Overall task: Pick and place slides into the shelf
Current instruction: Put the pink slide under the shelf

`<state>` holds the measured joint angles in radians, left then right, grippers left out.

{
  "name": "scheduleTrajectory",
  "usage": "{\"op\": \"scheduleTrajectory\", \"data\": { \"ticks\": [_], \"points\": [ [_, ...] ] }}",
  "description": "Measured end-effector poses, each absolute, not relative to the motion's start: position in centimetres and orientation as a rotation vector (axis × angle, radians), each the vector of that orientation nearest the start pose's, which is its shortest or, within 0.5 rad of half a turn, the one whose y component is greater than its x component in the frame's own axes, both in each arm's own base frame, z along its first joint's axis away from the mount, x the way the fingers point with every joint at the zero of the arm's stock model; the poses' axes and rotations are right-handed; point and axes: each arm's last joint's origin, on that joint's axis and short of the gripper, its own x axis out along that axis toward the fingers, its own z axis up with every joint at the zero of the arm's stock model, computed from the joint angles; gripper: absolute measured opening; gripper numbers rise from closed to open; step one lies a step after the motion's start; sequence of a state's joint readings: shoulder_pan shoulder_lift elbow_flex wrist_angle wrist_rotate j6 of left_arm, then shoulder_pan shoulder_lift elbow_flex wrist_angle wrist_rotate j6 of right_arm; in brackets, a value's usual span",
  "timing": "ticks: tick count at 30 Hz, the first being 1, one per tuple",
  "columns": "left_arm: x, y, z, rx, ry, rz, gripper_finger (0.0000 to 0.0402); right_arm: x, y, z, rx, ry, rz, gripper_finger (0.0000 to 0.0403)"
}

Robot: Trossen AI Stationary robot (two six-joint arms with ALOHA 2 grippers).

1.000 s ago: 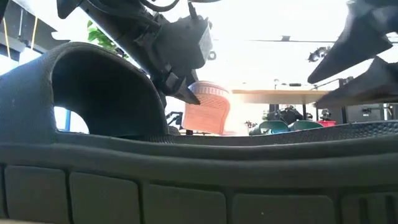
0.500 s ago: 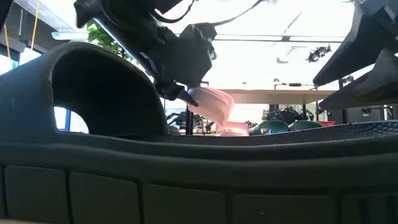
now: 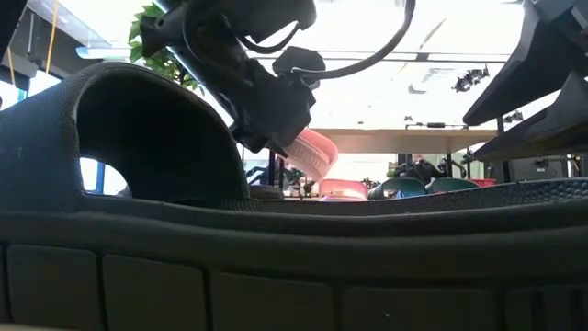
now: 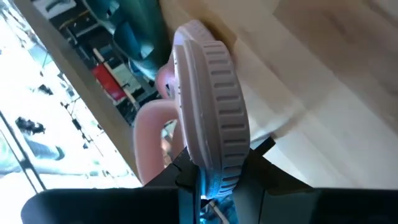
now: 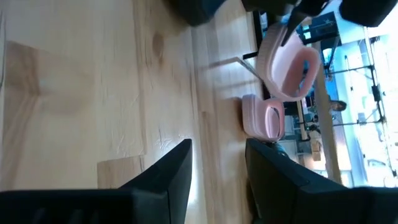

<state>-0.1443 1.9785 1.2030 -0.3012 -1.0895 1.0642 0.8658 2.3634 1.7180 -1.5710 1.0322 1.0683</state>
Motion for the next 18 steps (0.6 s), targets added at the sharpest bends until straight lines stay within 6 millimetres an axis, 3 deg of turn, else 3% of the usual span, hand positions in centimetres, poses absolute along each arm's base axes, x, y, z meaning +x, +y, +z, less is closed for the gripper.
{"op": "scheduleTrajectory", "data": {
  "ticks": [9,18],
  "points": [
    [37.7,-0.8,14.3,1.527,1.425,0.264,0.0044,27.1,28.0,12.3,-0.831,0.902,-0.673,0.0138],
    [37.7,0.6,14.1,1.481,1.445,0.228,0.0044,24.9,26.1,9.8,-0.782,0.899,-0.779,0.0138]
  ]
}}
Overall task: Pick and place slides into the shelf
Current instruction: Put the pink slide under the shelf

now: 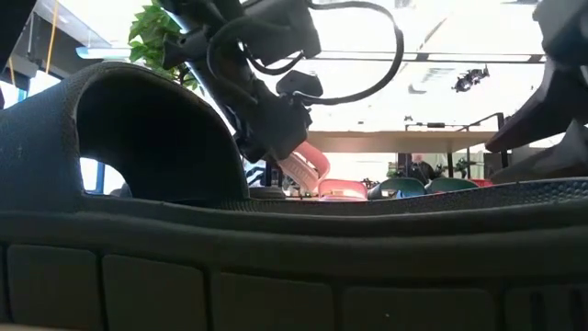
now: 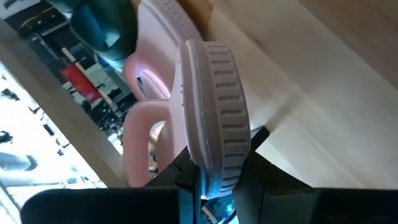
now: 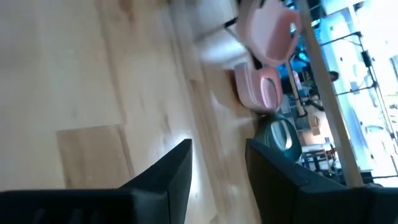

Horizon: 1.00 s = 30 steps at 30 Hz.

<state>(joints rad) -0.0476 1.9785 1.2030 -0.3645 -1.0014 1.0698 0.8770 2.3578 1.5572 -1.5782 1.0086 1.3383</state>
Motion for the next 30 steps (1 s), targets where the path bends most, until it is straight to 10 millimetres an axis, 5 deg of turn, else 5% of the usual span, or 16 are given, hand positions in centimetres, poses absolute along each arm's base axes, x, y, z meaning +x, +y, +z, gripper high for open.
{"op": "scheduleTrajectory", "data": {
  "ticks": [10,30],
  "points": [
    [37.6,0.7,13.7,1.459,1.453,0.146,0.0043,24.8,24.0,9.8,-0.631,0.646,-0.843,0.0137],
    [37.6,2.7,13.6,1.374,1.456,0.127,0.0043,24.9,22.6,8.3,-0.557,0.596,-0.85,0.0137]
  ]
}}
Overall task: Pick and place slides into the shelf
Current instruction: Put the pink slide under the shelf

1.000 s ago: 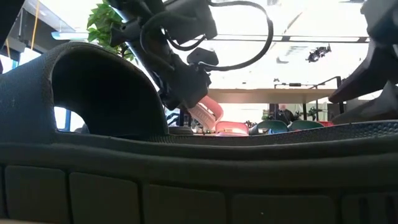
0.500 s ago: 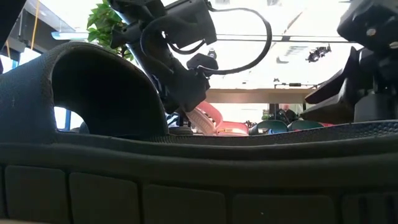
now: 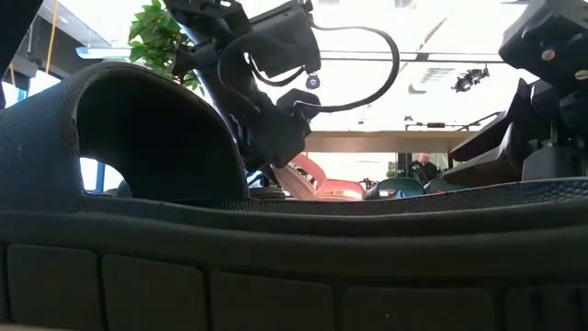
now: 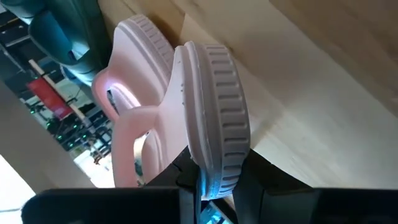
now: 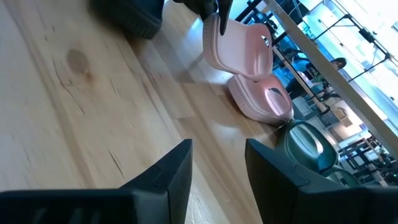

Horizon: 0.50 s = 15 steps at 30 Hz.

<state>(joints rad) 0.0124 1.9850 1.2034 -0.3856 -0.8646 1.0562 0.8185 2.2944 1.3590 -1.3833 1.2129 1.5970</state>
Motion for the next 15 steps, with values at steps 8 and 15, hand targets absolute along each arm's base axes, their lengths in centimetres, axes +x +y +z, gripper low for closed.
{"op": "scheduleTrajectory", "data": {
  "ticks": [8,15],
  "points": [
    [37.83,3.13,13.58,1.33,1.424,0.128,0.0072,24.99,22.74,8.18,-0.537,0.589,-0.848,0.0137],
    [37.96,3.21,13.59,1.32,1.409,0.135,0.0176,24.99,22.74,8.18,-0.529,0.595,-0.851,0.0137]
  ]
}}
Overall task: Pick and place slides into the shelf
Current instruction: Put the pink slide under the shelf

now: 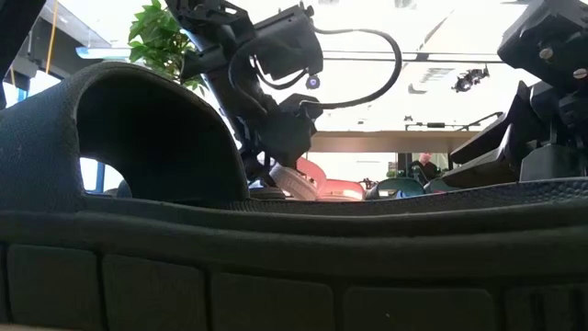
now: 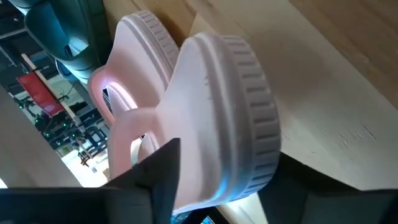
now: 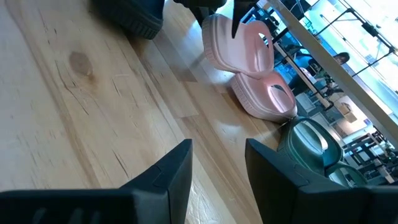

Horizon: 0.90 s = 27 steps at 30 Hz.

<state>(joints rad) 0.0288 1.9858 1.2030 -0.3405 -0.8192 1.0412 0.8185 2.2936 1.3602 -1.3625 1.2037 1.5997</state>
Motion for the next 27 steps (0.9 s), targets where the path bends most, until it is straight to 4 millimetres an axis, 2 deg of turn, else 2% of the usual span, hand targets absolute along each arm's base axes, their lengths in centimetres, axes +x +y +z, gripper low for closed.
{"op": "scheduleTrajectory", "data": {
  "ticks": [6,12,16,21,27],
  "points": [
    [38.1,3.0,13.6,1.283,1.375,0.081,0.0233,24.9,22.7,8.2,-0.533,0.606,-0.855,0.0137],
    [38.4,2.9,13.7,1.264,1.34,0.072,0.0267,24.9,22.7,8.2,-0.533,0.608,-0.856,0.0137],
    [38.4,2.9,13.7,1.256,1.337,0.079,0.0279,24.9,22.7,8.5,-0.541,0.61,-0.853,0.0137],
    [38.3,2.9,13.7,1.221,1.341,0.097,0.0284,24.9,22.5,9.9,-0.577,0.576,-0.838,0.0137],
    [37.5,2.7,13.2,1.152,1.393,0.005,0.0285,25.0,22.1,10.9,-0.597,0.558,-0.84,0.0137]
  ]
}}
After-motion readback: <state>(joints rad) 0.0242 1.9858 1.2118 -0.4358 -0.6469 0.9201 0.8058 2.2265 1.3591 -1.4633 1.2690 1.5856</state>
